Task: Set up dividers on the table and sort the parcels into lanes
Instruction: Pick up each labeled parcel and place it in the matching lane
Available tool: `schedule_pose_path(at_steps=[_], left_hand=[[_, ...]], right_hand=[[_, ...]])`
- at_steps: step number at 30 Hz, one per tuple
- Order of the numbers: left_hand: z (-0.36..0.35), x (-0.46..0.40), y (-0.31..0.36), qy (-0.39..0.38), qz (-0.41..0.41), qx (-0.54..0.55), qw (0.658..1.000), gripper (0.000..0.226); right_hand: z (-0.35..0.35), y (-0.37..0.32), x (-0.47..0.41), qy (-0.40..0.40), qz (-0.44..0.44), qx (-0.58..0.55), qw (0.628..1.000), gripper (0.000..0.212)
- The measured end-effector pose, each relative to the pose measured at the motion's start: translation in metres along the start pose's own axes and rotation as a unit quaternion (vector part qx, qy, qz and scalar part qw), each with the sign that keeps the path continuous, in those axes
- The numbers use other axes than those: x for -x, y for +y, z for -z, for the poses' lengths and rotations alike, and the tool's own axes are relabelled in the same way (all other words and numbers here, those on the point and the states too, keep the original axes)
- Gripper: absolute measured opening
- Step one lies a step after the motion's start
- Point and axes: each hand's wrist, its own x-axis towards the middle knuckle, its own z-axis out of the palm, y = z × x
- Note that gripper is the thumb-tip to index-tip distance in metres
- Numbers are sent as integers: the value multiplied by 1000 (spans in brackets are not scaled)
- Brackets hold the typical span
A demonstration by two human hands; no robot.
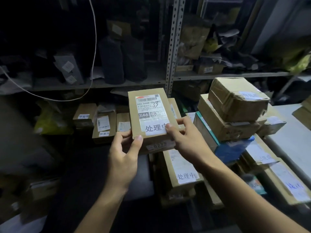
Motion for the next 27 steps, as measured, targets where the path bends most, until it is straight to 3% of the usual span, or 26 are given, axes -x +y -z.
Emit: schedule_pose_path(at_steps=[7,11,27], left_hand=[[-27,51,15,-26,22,22,999,10],[-38,79,17,-30,43,20,998,29],[-60,109,-24,-47,83,-45,994,14]], right_hand=[[51,9,46,-6,-13,19,1000,17],[71,19,66,-11,-37,20,999,18],[87,71,81,-24,-106,47,993,22]])
